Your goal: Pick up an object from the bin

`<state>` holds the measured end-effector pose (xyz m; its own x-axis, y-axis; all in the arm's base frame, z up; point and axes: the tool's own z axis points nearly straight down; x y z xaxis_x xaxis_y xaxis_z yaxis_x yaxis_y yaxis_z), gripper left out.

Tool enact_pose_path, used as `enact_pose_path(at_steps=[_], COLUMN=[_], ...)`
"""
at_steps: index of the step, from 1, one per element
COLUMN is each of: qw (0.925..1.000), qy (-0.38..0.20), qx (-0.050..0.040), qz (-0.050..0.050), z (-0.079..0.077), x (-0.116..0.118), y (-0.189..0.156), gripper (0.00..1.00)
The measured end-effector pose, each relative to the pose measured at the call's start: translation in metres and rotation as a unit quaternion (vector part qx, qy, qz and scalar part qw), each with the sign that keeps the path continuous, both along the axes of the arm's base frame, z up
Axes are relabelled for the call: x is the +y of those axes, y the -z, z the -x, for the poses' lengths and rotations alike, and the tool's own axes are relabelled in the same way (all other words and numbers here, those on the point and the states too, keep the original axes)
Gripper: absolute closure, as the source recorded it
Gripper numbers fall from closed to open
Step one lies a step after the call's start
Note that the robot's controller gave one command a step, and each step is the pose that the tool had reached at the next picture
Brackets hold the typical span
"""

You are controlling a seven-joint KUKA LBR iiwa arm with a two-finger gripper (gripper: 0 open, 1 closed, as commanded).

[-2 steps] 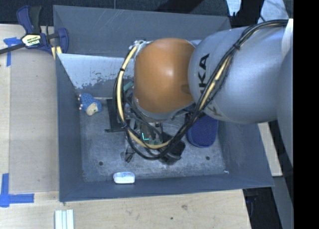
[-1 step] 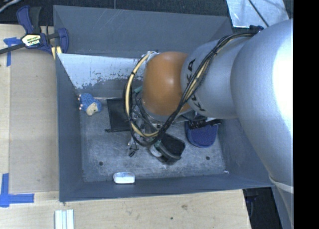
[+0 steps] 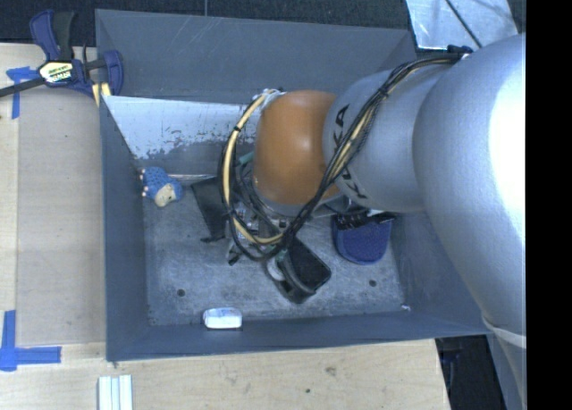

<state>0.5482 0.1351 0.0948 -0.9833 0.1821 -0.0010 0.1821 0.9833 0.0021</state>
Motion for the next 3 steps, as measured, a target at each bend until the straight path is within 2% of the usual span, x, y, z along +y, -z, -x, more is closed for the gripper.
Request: enact_pose_path(at_steps=[1, 2, 3], qw=[0.9999, 0.9997, 0.9999], qy=[-0.01, 0.026, 0.013], qx=[-0.0015, -0.0007, -0.005], qz=[0.001, 0.0, 0.0], z=[-0.011, -0.03, -0.044], x=[0.004, -0.004, -0.011], y=[0.024, 0.024, -0.073], gripper=[1.0, 1.0, 1.0])
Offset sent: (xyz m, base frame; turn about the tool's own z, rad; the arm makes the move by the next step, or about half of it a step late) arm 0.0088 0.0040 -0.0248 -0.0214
